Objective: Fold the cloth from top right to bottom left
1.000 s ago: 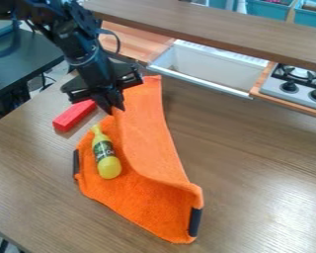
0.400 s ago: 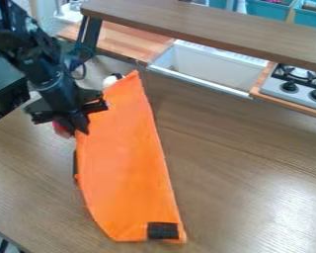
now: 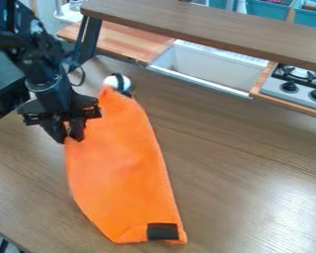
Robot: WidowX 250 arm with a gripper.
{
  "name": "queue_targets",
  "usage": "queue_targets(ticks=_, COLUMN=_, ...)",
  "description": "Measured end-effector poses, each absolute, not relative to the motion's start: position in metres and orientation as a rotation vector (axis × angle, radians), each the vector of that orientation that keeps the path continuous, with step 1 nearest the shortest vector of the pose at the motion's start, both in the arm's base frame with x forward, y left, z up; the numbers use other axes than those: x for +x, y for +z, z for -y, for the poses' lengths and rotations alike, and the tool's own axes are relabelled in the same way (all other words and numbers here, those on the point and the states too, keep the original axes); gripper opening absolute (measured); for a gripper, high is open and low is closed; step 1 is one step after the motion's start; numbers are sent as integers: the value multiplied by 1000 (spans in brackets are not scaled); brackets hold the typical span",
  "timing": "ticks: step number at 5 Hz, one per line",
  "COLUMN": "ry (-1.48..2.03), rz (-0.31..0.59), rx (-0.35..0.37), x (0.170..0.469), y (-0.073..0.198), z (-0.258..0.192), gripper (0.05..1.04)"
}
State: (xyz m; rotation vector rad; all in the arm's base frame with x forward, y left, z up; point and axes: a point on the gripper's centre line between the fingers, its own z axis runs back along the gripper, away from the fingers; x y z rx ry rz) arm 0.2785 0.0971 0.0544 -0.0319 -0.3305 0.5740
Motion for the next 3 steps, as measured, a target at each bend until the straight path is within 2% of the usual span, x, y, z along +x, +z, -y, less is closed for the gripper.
queue_targets(ticks=1, ry=582, rz=314, rx=-18, x=286, y=56, z=-100, gripper=823)
queue_targets(ticks=2, ry=589, rz=316, rx=-14, x=290, y=59, z=-97, gripper=1008)
queue_targets(ticks=3, ry=600, rz=283, rx=-10, x=295, y=71, z=-90, gripper=1004)
